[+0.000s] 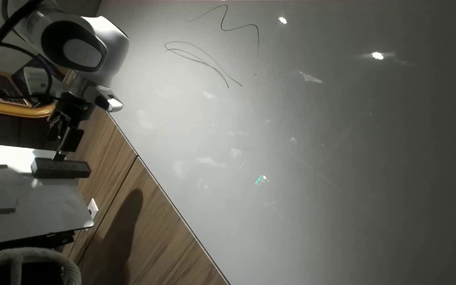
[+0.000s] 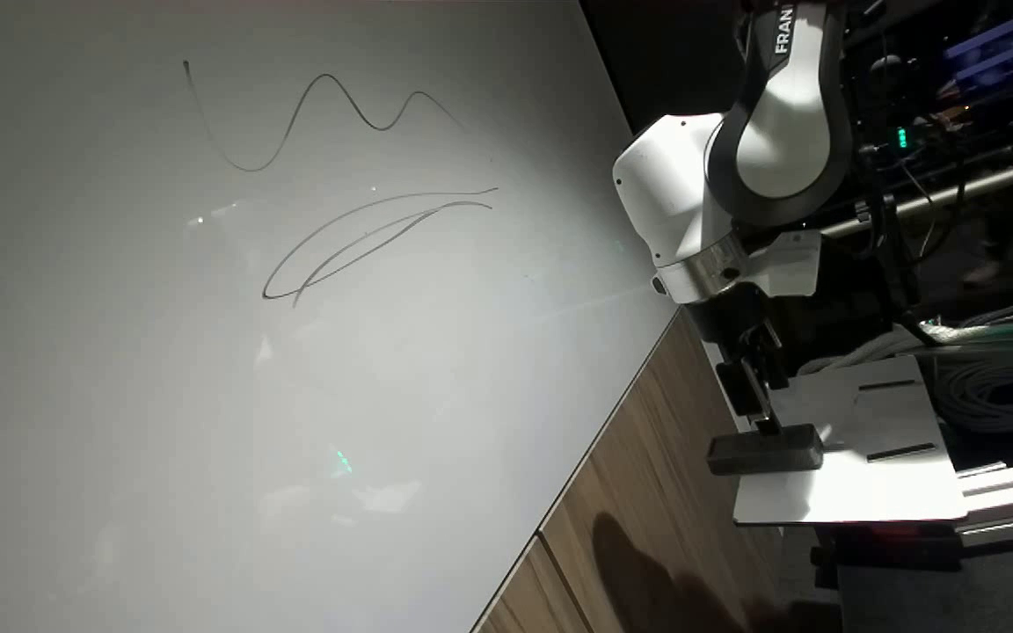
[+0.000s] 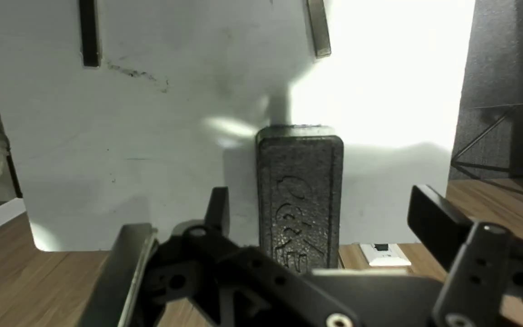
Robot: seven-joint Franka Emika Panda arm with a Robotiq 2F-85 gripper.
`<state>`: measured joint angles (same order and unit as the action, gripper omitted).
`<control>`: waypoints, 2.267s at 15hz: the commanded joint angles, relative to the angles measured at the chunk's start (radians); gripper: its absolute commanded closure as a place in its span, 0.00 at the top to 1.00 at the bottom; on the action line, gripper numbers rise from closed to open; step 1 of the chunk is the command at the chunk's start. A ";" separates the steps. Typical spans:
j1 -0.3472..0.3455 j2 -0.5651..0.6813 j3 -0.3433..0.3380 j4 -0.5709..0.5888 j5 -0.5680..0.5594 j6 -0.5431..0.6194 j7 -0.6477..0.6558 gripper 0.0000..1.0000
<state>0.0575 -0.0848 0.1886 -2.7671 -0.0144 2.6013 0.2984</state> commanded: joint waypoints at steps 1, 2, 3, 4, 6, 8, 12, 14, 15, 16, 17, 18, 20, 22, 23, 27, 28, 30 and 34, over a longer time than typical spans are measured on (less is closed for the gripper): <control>0.009 0.071 -0.024 0.032 -0.042 0.039 0.004 1.00; 0.011 0.082 -0.027 0.038 -0.048 0.040 0.005 1.00; 0.012 0.093 -0.030 0.044 -0.056 0.041 0.008 1.00; 0.013 0.102 -0.034 0.050 -0.064 0.042 0.008 1.00; 0.012 0.122 -0.047 0.061 -0.086 0.042 0.010 1.00; 0.010 0.139 -0.063 0.070 -0.096 0.043 0.006 1.00; 0.020 0.166 -0.081 0.090 -0.101 0.040 0.006 1.00; 0.031 0.183 -0.080 0.102 -0.107 0.038 0.013 1.00; 0.036 0.190 -0.080 0.106 -0.109 0.038 0.014 1.00; 0.041 0.198 -0.081 0.111 -0.113 0.038 0.017 1.00; 0.048 0.205 -0.083 0.116 -0.118 0.035 0.021 1.00; 0.054 0.213 -0.086 0.120 -0.128 0.034 0.028 1.00; 0.065 0.223 -0.090 0.127 -0.138 0.032 0.034 1.00; 0.076 0.227 -0.097 0.134 -0.160 0.027 0.051 1.00; 0.082 0.229 -0.102 0.137 -0.172 0.025 0.061 1.00; 0.092 0.236 -0.112 0.145 -0.196 0.025 0.088 1.00; 0.093 0.238 -0.114 0.146 -0.195 0.026 0.090 1.00; 0.095 0.238 -0.116 0.144 -0.192 0.027 0.094 1.00; 0.097 0.227 -0.118 0.134 -0.185 0.024 0.097 0.70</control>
<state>0.1376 0.1421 0.0881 -2.6360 -0.1756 2.6286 0.3667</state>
